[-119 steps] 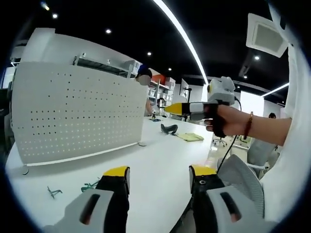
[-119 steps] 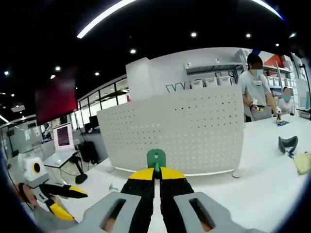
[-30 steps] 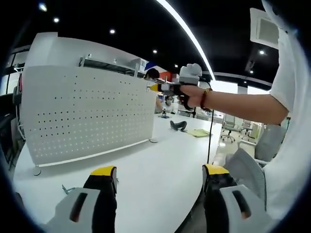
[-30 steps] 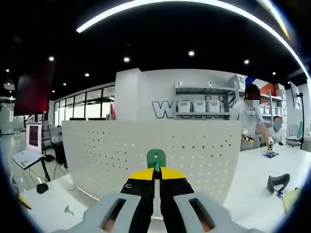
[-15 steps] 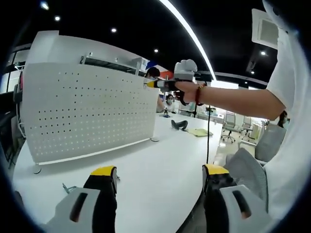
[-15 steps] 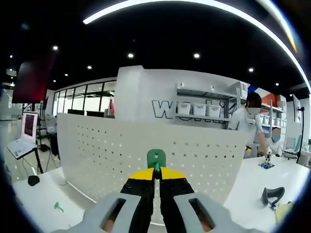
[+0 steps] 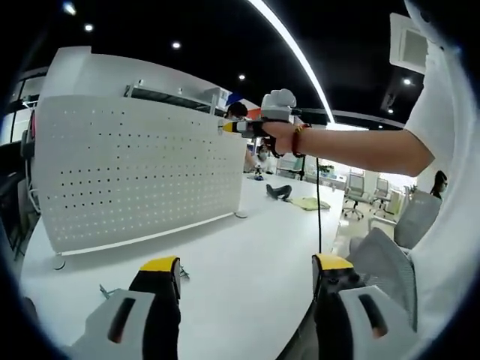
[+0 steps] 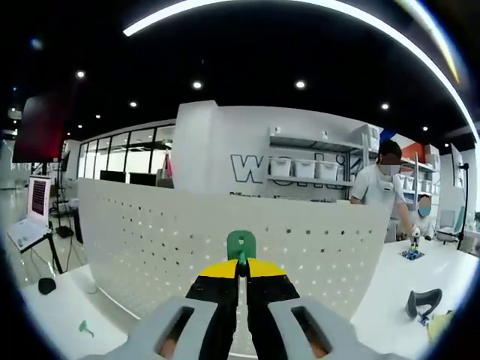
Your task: Insert the hook assembly into the mounting plate slot until the hook locks in place.
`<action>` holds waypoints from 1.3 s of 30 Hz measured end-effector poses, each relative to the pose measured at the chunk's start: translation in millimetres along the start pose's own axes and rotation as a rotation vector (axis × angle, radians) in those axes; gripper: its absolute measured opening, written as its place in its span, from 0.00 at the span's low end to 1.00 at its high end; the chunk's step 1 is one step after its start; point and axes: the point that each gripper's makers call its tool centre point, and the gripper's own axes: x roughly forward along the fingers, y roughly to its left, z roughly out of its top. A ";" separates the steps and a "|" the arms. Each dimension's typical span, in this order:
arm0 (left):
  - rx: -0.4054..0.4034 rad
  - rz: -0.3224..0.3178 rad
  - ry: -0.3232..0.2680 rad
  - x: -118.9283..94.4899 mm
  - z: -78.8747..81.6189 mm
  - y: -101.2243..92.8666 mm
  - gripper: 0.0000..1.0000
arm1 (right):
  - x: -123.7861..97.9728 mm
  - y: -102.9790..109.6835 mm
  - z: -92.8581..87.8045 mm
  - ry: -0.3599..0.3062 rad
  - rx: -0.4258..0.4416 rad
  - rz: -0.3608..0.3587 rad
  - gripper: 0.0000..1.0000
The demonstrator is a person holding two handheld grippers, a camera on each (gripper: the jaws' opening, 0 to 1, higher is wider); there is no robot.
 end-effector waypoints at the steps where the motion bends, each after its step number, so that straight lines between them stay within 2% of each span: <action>1: 0.000 0.001 -0.002 -0.2 0.4 0.5 0.73 | 1.4 0.0 0.7 -0.001 0.001 0.000 0.01; 9: -0.005 0.013 -0.003 -2.6 -1.2 4.4 0.73 | 15.2 -7.1 4.6 -0.004 0.014 -0.013 0.01; 15: -0.010 0.029 -0.010 -4.4 -0.1 10.0 0.74 | 23.6 -4.9 7.5 -0.014 0.041 -0.019 0.01; 27: -0.018 0.069 -0.011 -13.5 -0.6 22.2 0.74 | 41.3 -10.9 4.3 -0.008 0.096 -0.036 0.01; 39: -0.020 0.088 -0.012 -15.7 0.4 27.8 0.74 | 52.2 -10.8 -4.2 0.012 0.110 -0.042 0.01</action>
